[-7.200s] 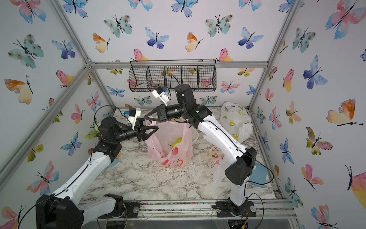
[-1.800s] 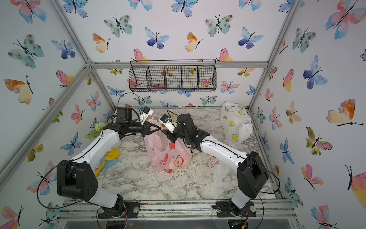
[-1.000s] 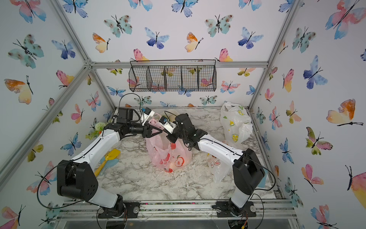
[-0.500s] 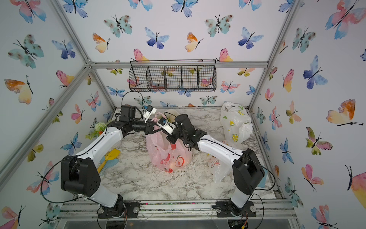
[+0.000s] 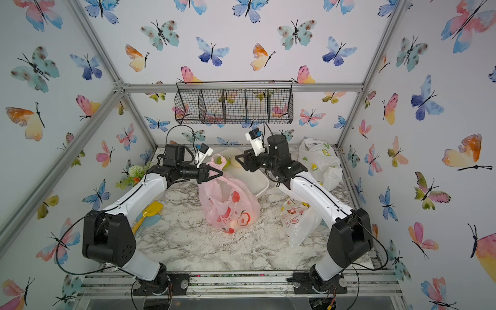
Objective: Place the pears into plastic bags & tie knots
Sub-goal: Tie the plastic bag at the center of the board.
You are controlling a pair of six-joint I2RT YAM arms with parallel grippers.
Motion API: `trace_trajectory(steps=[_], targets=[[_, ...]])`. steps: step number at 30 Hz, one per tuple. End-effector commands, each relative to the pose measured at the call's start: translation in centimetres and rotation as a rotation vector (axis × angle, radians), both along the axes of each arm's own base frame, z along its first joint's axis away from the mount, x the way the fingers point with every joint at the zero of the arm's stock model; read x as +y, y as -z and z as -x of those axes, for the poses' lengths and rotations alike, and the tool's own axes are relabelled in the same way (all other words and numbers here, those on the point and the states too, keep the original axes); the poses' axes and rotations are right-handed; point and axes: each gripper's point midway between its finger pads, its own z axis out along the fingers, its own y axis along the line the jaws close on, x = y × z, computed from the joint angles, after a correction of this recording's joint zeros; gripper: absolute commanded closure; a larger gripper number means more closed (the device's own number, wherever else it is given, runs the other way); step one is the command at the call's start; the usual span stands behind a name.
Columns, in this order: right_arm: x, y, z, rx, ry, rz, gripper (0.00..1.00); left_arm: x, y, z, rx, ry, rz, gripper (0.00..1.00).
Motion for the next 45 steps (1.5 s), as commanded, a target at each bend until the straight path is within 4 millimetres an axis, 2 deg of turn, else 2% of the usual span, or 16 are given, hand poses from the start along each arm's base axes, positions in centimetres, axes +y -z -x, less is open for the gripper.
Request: trace_trajectory(steps=[1, 10, 15, 18, 20, 22, 26, 31, 32, 33, 34, 36, 40, 45], targets=[[2.7, 0.7, 2.6, 0.225, -0.143, -0.060, 0.41, -0.4, -2.1, 0.5, -0.092, 0.017, 0.015, 0.94], [5.6, 1.4, 1.5, 0.246, -0.201, -0.071, 0.45, -1.3, -1.9, 1.1, -0.090, 0.047, 0.003, 0.92], [6.8, 1.5, 1.0, 0.246, -0.236, -0.074, 0.52, -1.4, -2.2, 1.3, -0.095, 0.054, 0.007, 0.92], [7.0, 1.0, 1.2, 0.218, -0.251, -0.094, 0.62, -1.3, -1.8, 1.1, -0.083, 0.042, -0.008, 0.92], [6.9, 0.5, 1.4, 0.196, -0.257, -0.102, 0.76, -1.0, -1.3, 0.7, -0.067, 0.016, -0.039, 0.92], [6.6, 0.5, 1.6, 0.177, -0.247, -0.097, 0.86, -0.8, -1.2, 0.9, -0.061, 0.009, -0.053, 0.92], [6.1, 0.5, 2.1, 0.160, -0.248, -0.089, 0.98, -0.7, -1.6, 1.1, -0.070, 0.003, -0.041, 0.91], [5.0, 0.0, 2.4, 0.122, -0.216, -0.097, 0.97, -0.2, -1.1, 0.9, -0.051, -0.014, -0.043, 0.92], [5.1, 0.1, 2.6, 0.127, -0.225, -0.097, 0.88, -0.2, -1.1, 1.0, -0.051, -0.014, -0.040, 0.94], [5.1, 0.3, 2.7, 0.139, -0.233, -0.094, 0.72, -0.3, -1.2, 1.0, -0.051, -0.011, -0.034, 0.95], [5.3, 0.8, 2.7, 0.156, -0.243, -0.085, 0.62, -0.3, -1.3, 1.1, -0.050, -0.006, -0.028, 0.96], [5.7, 2.0, 2.4, 0.196, -0.257, -0.054, 0.48, -0.7, -1.7, 1.3, -0.054, 0.016, -0.012, 0.96], [6.4, 3.2, 1.9, 0.243, -0.275, -0.033, 0.45, -1.1, -1.9, 1.5, -0.057, 0.028, -0.007, 0.96], [6.7, 2.4, 1.5, 0.213, -0.275, -0.051, 0.52, -1.1, -1.8, 1.7, -0.051, 0.034, -0.006, 0.97]])
